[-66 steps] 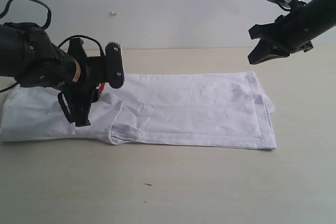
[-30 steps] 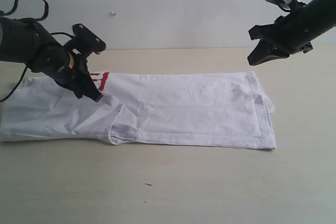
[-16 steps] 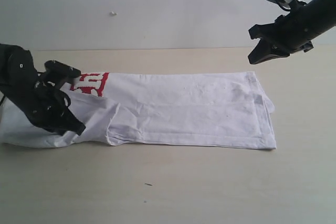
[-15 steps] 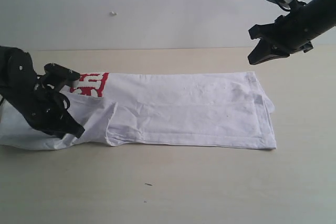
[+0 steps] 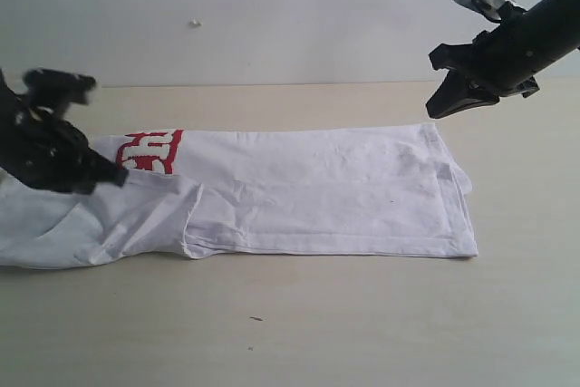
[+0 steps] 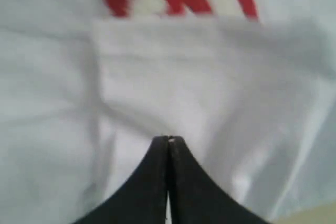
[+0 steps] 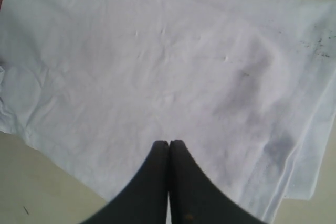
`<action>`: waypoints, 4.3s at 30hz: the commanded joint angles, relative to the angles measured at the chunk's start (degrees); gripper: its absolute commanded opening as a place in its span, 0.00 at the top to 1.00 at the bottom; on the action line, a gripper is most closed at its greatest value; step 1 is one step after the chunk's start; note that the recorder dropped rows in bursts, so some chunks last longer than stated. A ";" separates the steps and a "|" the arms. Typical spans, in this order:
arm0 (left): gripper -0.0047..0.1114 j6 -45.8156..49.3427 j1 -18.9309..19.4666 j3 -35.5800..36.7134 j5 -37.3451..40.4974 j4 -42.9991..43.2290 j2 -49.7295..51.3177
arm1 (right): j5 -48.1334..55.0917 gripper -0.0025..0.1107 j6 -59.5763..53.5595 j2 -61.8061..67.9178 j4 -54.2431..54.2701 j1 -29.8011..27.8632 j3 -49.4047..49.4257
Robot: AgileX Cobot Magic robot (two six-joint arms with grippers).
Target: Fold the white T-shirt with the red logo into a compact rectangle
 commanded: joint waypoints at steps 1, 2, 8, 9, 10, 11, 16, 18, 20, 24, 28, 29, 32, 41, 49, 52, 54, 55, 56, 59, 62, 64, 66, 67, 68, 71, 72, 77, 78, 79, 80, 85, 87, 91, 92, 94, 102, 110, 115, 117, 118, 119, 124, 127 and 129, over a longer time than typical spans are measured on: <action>0.88 -8.36 8.82 -1.36 -0.63 -0.17 -3.56 | 0.18 0.98 -0.07 -0.37 0.13 0.03 0.20; 0.83 -8.36 10.53 -1.50 0.19 -0.17 -3.56 | 0.18 0.98 -0.07 -0.37 0.13 0.03 0.20; 0.52 -8.36 21.37 -1.50 3.36 -2.84 -0.68 | -0.15 0.98 -0.40 -0.37 0.13 0.03 0.20; 0.52 -7.18 22.27 -1.50 3.35 -4.67 -0.21 | -0.03 0.98 -0.40 -0.37 0.13 0.03 0.20; 0.53 -4.50 23.24 -1.50 3.35 -7.91 0.48 | -0.03 0.98 -0.40 -0.37 0.13 0.03 0.20; 0.53 -1.87 23.84 -1.50 3.25 -9.86 1.03 | -0.03 0.98 -0.40 -0.37 0.13 0.03 0.20; 0.53 7.21 26.91 -2.93 2.44 -19.84 6.00 | -0.03 0.98 -0.40 -0.37 0.13 0.03 0.20; 0.52 11.39 27.29 -4.00 2.88 -24.74 7.77 | -0.03 0.98 -0.40 -0.37 0.13 0.03 0.20; 0.50 15.40 27.57 -4.70 3.12 -28.66 9.24 | -0.03 0.98 -0.40 -0.37 0.13 0.03 0.20; 0.50 20.03 27.57 -5.63 3.12 -33.43 12.05 | -0.80 0.98 -0.40 -0.37 0.13 0.03 0.20; 0.50 20.06 27.57 -6.53 4.29 -33.90 15.56 | -0.93 0.98 -0.40 -0.37 0.13 0.03 0.20; 0.50 20.06 27.57 -6.53 4.56 -34.00 16.30 | -0.93 0.98 -0.40 -0.37 0.13 0.03 0.20; 0.50 21.14 27.57 -6.79 5.91 -34.96 17.74 | -0.93 0.98 -0.40 -0.37 0.13 0.03 0.20; 0.51 30.40 27.46 -6.78 12.94 -44.91 18.91 | -0.93 0.98 -0.40 -0.37 0.13 0.03 0.20; 0.76 32.09 24.24 -6.78 13.68 -45.03 18.55 | -1.19 0.98 -0.51 -0.37 0.97 0.03 0.20; 0.95 31.24 24.37 -6.78 12.11 -44.41 16.97 | -1.08 0.98 -0.51 -0.37 1.08 0.03 0.20; 0.95 31.24 24.37 -6.78 12.00 -43.07 15.67 | -1.08 0.98 -0.51 -0.37 1.08 0.03 0.20; 0.95 29.54 24.37 -6.78 11.46 -40.68 13.89 | -1.08 0.98 -0.51 -0.37 2.66 0.03 0.20; 0.95 28.49 24.37 -6.78 11.28 -38.80 13.08 | -0.78 0.98 -0.80 -0.37 4.03 0.03 0.20; 0.96 24.56 24.37 -6.78 10.22 -32.27 8.94 | 1.56 0.98 -3.53 -0.37 9.02 0.03 0.20; 0.96 18.22 24.37 -6.78 10.94 -23.58 4.21 | 1.78 0.98 -3.93 -0.37 9.82 0.03 0.20; 0.96 14.20 24.37 -7.16 11.58 -19.22 0.56 | 2.03 0.98 -3.93 -0.37 9.80 0.03 0.20; 0.96 13.04 24.24 -8.93 15.25 -20.12 -2.26 | 2.48 0.98 -3.81 -0.37 9.80 0.03 0.20; 0.96 11.81 23.84 -10.70 17.82 -21.23 -3.23 | 2.74 0.98 -3.80 -0.37 9.80 0.03 0.20; 0.96 10.99 23.41 -11.77 19.70 -21.61 -3.66 | 2.87 0.98 -3.51 -0.37 9.80 0.03 0.20; 0.96 6.72 19.84 -16.93 24.15 -21.72 -4.59 | 2.87 0.98 -1.21 -1.59 9.80 0.03 0.20; 0.96 5.66 18.38 -18.06 24.45 -21.72 -4.59 | 2.87 0.98 -0.69 -2.23 9.80 0.03 0.20; 0.96 -0.53 7.79 -23.25 22.50 -21.72 -3.64 | 2.71 0.98 -0.42 -7.58 9.96 0.03 0.09; 0.96 -1.70 5.95 -24.23 21.76 -21.60 -3.21 | 3.11 0.98 -0.42 -8.59 10.19 0.03 0.09; 0.96 -2.74 4.50 -25.14 21.24 -21.60 -2.83 | 3.67 0.98 -0.42 -9.42 10.22 0.03 0.09; 0.96 -3.73 2.76 -26.26 20.60 -21.60 -2.25 | 4.43 0.98 -0.42 -10.40 10.37 0.03 0.09; 0.96 -8.36 -5.35 -32.09 17.97 -21.39 2.40 | 7.26 0.98 -0.03 -14.57 11.34 0.03 0.09; 0.96 -8.74 -8.84 -34.82 17.00 -21.41 5.40 | 8.05 0.98 -0.03 -16.02 12.83 0.03 0.09; 0.96 -8.99 -14.86 -40.13 16.26 -21.41 12.10 | 8.21 0.98 -0.36 -18.37 13.32 0.03 0.09; 0.96 -8.99 -16.50 -41.60 16.16 -21.41 13.78 | 8.10 0.98 -0.36 -18.77 13.32 0.03 0.09; 0.96 -7.86 -19.66 -44.11 16.16 -21.22 16.50 | 8.10 0.98 -0.36 -19.09 13.32 0.03 0.09; 0.73 -6.85 -27.43 -52.43 16.10 -17.55 23.41 | 8.44 0.98 -0.36 -19.10 13.32 0.03 0.09; 0.42 -9.58 -27.03 -52.95 17.12 -12.35 22.54 | 8.98 0.98 -0.47 -19.10 12.59 0.03 0.09; 0.58 -9.81 -25.79 -52.95 24.61 -7.18 21.56 | 6.51 0.98 1.68 -18.70 7.25 0.03 0.67; 0.67 -7.57 -25.56 -52.66 28.70 -5.76 21.80 | 5.27 0.98 1.69 -18.22 7.38 0.03 1.97; 0.71 -6.53 -25.56 -52.19 29.78 -5.76 21.82 | 4.70 0.98 1.69 -17.96 7.45 0.03 2.49; 0.76 -5.48 -25.56 -51.36 29.98 -5.76 21.92 | 4.07 0.98 1.69 -17.68 7.45 0.03 3.10; 0.96 -3.98 -26.67 -43.57 24.09 -6.58 21.92 | 3.63 0.98 1.69 -16.38 7.30 0.03 3.53; 0.96 -2.25 -26.96 -39.20 21.53 -7.36 22.17 | 3.64 0.98 1.69 -16.35 7.41 0.03 3.53; 0.96 -1.60 -26.96 -36.95 21.38 -7.36 22.69 | 3.64 0.98 1.69 -16.35 7.41 0.03 3.53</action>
